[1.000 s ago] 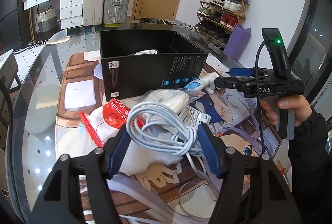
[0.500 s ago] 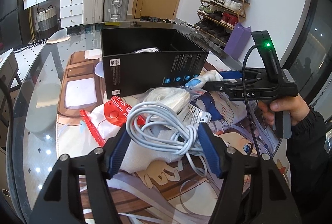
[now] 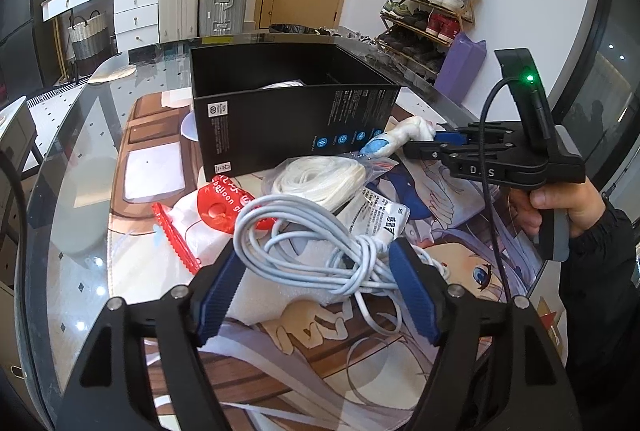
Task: Organize soft objects
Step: 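Close left tool on white cable coil while right tool grasps white plush toy, then lift cable coil toward black box with left tool while right tool lifts plush toy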
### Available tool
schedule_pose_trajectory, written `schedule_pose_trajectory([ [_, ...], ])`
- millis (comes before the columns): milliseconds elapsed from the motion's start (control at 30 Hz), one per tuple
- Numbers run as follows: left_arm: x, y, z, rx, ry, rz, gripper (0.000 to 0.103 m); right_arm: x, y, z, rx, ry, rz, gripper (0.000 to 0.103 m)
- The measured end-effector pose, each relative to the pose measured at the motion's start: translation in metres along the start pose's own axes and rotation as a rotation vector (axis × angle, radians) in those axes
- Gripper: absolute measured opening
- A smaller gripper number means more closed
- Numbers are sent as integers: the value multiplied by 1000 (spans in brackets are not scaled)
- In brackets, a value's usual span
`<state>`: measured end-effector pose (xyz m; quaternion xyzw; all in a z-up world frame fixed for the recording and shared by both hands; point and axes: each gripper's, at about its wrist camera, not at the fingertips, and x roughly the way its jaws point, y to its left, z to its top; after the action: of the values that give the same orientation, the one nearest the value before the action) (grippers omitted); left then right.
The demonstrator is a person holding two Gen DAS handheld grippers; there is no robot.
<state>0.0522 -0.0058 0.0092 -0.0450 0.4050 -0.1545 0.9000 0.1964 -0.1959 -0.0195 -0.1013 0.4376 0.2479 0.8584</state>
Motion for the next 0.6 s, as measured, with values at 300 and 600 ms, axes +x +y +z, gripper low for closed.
schedule_pose_trajectory([
  [300, -4, -3, -2, 21, -8, 14, 69, -23, -1, -11, 16, -52, -4, 20],
  [600, -11, -3, -2, 2, -42, 0, 60, -38, 1, -12, 19, -92, 4, 20],
])
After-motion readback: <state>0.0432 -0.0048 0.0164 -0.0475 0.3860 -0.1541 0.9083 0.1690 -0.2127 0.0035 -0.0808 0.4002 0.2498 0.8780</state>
